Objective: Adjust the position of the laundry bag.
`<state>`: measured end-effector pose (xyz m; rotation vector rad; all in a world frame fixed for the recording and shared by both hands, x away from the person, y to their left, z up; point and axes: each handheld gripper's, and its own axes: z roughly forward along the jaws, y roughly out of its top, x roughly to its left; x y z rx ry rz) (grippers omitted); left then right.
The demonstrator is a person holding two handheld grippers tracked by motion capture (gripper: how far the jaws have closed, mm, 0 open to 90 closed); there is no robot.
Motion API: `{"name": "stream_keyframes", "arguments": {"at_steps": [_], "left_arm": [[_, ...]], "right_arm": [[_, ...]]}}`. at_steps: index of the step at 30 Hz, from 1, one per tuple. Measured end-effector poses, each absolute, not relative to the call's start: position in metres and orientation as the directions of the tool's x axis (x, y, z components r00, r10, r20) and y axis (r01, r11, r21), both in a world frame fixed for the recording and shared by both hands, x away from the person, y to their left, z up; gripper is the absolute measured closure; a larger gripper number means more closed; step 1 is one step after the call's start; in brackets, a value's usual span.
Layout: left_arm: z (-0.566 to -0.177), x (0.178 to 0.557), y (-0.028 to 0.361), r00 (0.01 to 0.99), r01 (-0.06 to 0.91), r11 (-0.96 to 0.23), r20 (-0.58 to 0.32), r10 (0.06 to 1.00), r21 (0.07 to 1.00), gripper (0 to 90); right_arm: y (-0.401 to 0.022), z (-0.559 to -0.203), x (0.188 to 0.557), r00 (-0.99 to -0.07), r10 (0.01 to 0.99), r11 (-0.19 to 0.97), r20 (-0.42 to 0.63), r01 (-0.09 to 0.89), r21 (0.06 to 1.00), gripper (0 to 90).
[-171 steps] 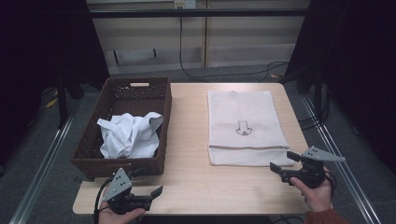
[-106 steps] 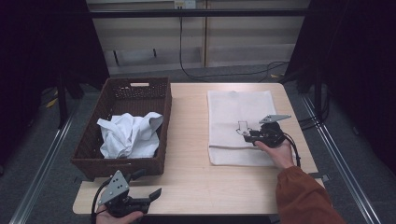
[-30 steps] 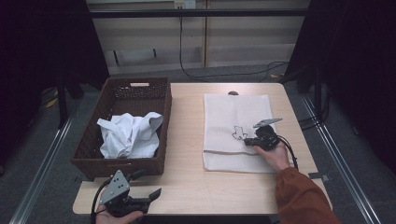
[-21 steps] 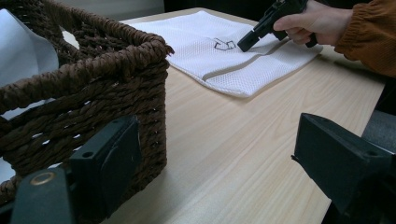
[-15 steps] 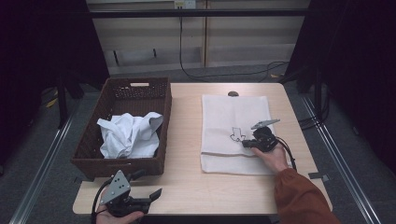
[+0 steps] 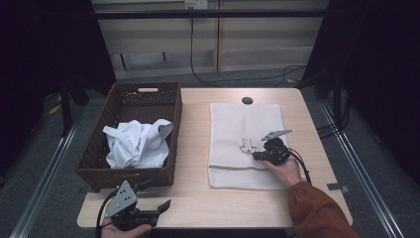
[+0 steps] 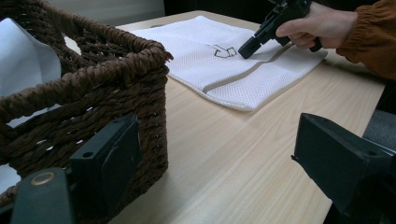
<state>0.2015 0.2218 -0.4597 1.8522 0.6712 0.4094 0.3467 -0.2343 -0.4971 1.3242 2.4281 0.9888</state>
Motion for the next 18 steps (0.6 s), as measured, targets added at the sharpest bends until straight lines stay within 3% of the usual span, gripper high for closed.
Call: {"name": "stream_keyframes", "arguments": {"at_steps": [18], "left_arm": [[-0.459,0.2,0.22,0.781,0.254,-0.28,-0.025,0.625,0.926,14.4]], "right_arm": [[-0.208,-0.497,0.335,-0.625,0.769,0.412,0.133,0.645,0.644,90.0]]}}
